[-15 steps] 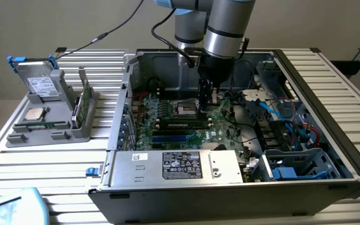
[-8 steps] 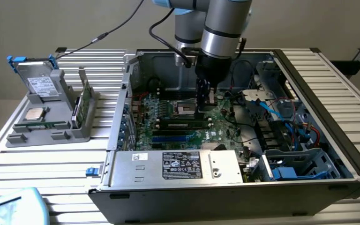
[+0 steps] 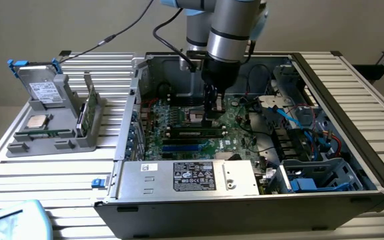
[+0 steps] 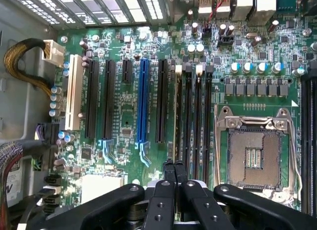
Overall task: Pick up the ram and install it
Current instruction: 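Press down the ram until it locks into place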
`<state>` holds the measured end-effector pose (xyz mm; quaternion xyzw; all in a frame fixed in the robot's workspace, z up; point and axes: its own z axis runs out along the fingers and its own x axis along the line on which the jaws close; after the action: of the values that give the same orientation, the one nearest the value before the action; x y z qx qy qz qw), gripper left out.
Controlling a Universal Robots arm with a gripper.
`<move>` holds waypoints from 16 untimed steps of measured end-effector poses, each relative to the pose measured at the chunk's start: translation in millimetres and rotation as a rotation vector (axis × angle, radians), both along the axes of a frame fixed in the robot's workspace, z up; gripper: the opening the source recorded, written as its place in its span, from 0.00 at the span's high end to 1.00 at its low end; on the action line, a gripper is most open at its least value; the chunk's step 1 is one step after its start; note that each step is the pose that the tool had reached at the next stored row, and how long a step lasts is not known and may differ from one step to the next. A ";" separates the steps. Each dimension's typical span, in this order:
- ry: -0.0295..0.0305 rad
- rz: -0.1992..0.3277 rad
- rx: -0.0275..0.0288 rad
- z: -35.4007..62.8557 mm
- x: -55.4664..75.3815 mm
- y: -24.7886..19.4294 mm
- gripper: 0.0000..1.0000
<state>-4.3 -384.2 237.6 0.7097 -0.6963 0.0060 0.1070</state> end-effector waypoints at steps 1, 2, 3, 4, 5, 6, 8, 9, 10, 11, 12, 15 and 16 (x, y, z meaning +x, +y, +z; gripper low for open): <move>0.0000 0.000 0.0000 0.0 -2.2 0.0 0.90; 0.0000 0.000 0.0000 0.0 -4.5 0.0 0.90; 0.0000 0.000 0.0000 0.0 -6.9 0.0 0.90; 0.0000 0.000 -0.0002 0.1 -9.3 0.0 0.90; 0.0001 0.000 -0.0002 0.1 -12.0 0.1 0.90; 0.0001 0.000 -0.0002 0.1 -14.6 0.1 0.90; 0.0000 0.000 0.0000 0.0 -19.7 0.1 0.90; 0.0000 0.000 0.0000 0.0 -22.2 0.2 0.90; -0.0001 0.000 0.0000 -0.1 -24.7 0.2 0.90; -0.0001 0.000 0.0001 -0.1 -27.4 0.2 0.90; -0.0001 0.000 0.0000 0.0 -29.7 0.2 0.90; -0.0003 0.000 -0.0001 -0.6 -35.2 0.3 0.90; -0.0007 0.000 -0.0006 -1.7 -35.5 0.3 0.90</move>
<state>-39.8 -384.0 235.9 0.7097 -0.6963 0.0065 0.1070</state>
